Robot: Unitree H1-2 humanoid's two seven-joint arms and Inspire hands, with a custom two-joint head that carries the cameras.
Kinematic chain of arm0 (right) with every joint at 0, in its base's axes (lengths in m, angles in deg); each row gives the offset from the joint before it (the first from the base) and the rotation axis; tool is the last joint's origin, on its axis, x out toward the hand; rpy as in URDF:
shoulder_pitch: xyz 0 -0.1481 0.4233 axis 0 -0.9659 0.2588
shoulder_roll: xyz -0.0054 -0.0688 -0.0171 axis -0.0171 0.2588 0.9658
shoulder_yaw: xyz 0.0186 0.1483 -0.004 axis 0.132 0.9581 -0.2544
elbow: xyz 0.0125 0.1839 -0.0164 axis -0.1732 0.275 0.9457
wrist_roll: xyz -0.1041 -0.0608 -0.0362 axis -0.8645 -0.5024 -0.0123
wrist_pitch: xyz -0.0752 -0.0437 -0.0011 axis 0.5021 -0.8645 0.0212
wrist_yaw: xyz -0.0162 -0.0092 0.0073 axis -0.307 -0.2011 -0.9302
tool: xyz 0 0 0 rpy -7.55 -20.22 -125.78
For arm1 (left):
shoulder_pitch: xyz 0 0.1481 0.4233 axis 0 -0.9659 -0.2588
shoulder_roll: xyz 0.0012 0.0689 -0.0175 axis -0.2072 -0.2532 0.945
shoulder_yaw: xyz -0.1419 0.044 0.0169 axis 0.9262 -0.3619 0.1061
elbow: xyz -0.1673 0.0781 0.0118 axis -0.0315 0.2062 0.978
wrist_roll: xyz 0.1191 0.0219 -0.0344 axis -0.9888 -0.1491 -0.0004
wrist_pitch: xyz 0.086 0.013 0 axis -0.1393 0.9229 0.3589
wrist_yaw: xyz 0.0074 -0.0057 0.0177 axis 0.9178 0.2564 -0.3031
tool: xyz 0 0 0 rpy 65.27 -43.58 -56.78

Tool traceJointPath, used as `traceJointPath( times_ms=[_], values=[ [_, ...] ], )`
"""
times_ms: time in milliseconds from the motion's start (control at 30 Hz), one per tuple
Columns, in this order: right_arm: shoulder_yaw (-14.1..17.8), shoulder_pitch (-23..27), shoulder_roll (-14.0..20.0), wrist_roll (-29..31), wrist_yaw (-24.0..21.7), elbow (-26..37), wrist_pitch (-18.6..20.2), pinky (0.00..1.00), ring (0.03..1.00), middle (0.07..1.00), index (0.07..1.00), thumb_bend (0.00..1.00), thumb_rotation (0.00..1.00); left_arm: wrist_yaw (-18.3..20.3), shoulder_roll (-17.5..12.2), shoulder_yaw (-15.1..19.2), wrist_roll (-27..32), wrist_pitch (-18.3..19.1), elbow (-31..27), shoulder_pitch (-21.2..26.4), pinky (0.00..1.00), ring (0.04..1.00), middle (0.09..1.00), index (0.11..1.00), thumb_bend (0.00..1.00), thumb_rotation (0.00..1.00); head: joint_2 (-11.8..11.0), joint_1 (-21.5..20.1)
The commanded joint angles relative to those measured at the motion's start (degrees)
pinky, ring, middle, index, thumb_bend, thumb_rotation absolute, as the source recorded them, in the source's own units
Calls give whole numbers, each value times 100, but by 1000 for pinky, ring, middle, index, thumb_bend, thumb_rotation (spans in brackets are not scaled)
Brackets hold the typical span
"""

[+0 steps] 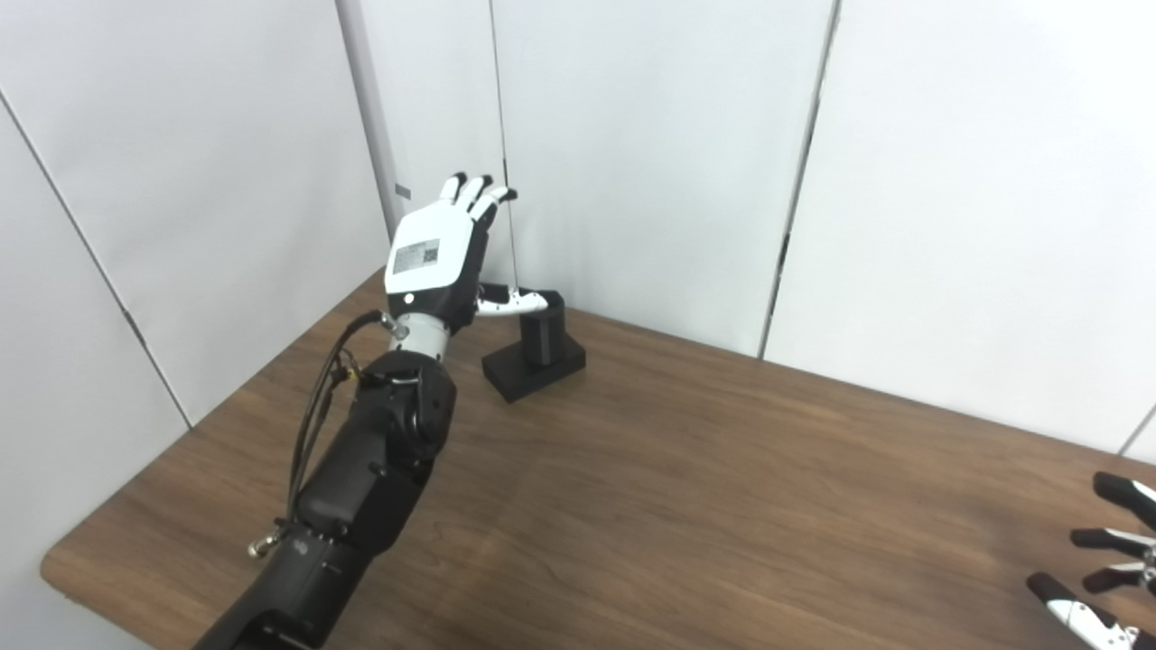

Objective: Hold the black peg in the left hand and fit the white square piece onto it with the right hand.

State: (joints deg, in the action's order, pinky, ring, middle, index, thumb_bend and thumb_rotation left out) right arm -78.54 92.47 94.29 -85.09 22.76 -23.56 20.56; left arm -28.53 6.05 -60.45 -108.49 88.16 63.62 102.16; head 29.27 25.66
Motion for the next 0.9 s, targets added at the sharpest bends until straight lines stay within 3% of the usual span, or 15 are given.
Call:
traceJointPath(
  times_ms=[0, 233, 467, 867],
  values=[
    [54, 140, 38, 35, 1, 266, -20, 427, 638, 816, 782, 470, 0, 29, -214, -68, -293, 286, 16, 346, 880, 999, 981, 861, 1000, 598, 5, -6],
    [37, 153, 47, -16, 9, 274, -6, 421, 631, 808, 784, 458, 0, 362, -320, -448, -622, 810, 310, 480, 873, 990, 991, 833, 1000, 723, 41, 18],
    [26, 147, 49, 16, -25, 331, 40, 425, 640, 815, 792, 428, 0, 393, -380, -691, -666, 887, 745, 499, 955, 1000, 1000, 839, 1000, 786, 84, 7],
    [19, 112, 49, 88, -113, 442, 89, 416, 660, 838, 807, 374, 0, 972, -513, -949, -775, 969, 934, 600, 927, 1000, 1000, 865, 1000, 821, 153, -7]
  ],
)
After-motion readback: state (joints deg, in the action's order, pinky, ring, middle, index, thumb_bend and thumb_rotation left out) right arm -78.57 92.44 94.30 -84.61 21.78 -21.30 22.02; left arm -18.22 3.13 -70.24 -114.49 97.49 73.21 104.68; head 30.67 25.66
